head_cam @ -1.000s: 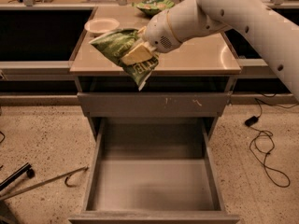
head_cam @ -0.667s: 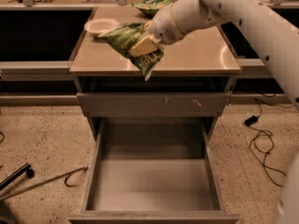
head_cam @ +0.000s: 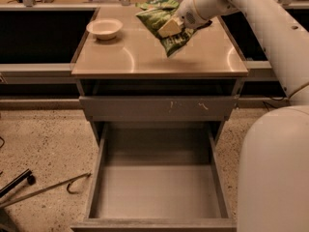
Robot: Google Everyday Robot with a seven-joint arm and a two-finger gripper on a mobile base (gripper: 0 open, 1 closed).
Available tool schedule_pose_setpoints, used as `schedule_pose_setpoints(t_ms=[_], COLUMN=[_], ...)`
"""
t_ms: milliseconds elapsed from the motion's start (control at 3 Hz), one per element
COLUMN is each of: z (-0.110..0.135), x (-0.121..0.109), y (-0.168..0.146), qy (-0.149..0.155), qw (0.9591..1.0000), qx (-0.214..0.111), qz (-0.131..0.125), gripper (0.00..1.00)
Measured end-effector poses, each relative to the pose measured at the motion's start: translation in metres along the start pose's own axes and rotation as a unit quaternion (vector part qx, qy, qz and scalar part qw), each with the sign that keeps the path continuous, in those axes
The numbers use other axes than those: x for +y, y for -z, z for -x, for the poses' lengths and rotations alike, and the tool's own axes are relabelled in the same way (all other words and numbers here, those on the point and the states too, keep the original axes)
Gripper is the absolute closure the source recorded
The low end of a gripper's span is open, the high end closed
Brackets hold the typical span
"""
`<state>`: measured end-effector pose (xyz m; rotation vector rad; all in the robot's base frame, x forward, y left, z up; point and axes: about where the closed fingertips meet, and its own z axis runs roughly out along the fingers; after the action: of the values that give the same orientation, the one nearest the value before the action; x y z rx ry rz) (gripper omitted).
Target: Pick green jalapeno chip bag from middle drawer and place on counter
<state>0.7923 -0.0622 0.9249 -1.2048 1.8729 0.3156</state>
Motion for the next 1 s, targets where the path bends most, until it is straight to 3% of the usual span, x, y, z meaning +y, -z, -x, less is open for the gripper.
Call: schedule_pose_setpoints(t_ms=[333,667,1000], z=[-0.021,-0.049,-0.078], x=[-0.043,-0.055,-0.050], y=[-0.003,-0.019,-0.041], qy=[-0.043,-0.077,-0.112], qw=[0.9969,0.9944,0.9913], qx=[0.020,0.036,0.054], qz=[-0.062,-0.063,-0.042], gripper=[1.00,1.00,1.00])
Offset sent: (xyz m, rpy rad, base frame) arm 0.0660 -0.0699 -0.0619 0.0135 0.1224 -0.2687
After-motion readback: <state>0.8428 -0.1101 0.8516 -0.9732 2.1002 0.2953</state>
